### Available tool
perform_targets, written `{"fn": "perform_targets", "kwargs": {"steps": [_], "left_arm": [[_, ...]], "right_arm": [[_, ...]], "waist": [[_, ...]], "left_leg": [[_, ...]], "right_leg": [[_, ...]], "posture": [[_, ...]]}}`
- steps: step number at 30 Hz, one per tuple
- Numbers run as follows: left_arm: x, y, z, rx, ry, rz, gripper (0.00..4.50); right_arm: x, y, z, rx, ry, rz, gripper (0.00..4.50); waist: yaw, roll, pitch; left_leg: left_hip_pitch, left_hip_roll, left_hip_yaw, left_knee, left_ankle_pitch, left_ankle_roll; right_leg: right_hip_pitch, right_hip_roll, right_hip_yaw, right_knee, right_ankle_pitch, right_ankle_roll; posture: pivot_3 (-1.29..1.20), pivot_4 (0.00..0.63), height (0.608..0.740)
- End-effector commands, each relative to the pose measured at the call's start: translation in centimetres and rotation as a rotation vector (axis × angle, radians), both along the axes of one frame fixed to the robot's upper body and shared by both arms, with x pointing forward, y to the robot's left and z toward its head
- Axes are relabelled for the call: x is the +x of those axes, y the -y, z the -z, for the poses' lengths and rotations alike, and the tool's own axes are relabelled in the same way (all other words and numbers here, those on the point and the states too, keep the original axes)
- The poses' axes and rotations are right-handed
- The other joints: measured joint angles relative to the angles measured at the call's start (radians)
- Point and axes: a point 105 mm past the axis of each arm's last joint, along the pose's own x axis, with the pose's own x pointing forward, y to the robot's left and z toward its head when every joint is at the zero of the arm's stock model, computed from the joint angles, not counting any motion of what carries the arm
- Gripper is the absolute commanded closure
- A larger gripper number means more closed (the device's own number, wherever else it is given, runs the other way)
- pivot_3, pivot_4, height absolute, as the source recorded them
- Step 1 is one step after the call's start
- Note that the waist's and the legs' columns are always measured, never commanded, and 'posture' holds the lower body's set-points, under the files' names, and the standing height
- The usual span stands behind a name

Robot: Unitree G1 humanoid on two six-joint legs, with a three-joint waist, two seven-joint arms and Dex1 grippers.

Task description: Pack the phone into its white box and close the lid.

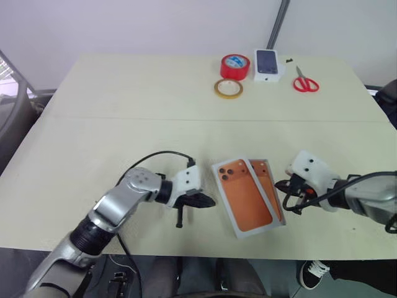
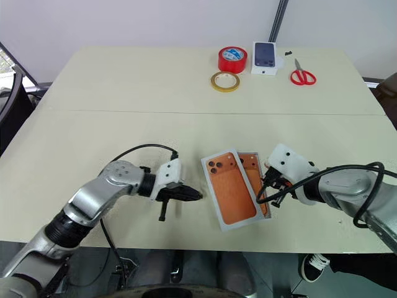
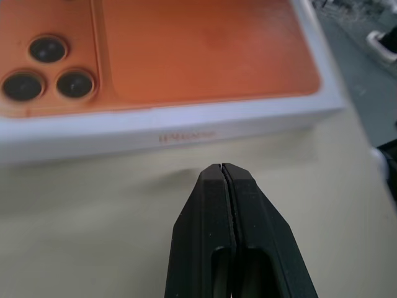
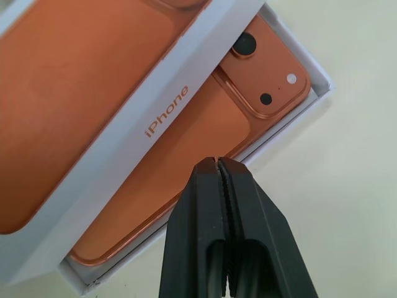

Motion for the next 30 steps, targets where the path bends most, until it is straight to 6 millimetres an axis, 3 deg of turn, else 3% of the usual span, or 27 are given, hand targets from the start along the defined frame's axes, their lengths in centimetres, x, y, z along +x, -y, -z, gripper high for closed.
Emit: {"fn": "perform_targets", "kwargs": {"steps": [1,13,30], "left_arm": [[0.5,1.2,-0.2,0.008,0.045,-0.016,4.50],[2.9,3.0,-1.9,-0.140,0.039,-0.130,4.50],[2.9,4.9,-2.2,-0.177,0.024,-0.120,4.50]], "right_arm": [[-0.1,-0.8,-0.5,-0.014,0.034,-0.037,4.45],[0.0,-0.5,0.0,-0.026,0.028,-0.016,4.45],[0.2,0.5,0.3,-0.059,0.037,0.027,4.45]], "waist": [[0.000,0.000,0.000],[0.000,0.000,0.000],[0.001,0.000,0.000]], "left_leg": [[0.000,0.000,0.000,0.000,0.000,0.000],[0.000,0.000,0.000,0.001,0.000,0.000],[0.000,0.000,0.000,0.001,0.000,0.000]], "right_leg": [[0.000,0.000,0.000,0.000,0.000,0.000],[0.000,0.000,0.000,0.000,0.000,0.000],[0.000,0.000,0.000,0.000,0.000,0.000]], "posture": [[0.00,0.150,0.740],[0.00,0.150,0.740],[0.00,0.150,0.740]]}}
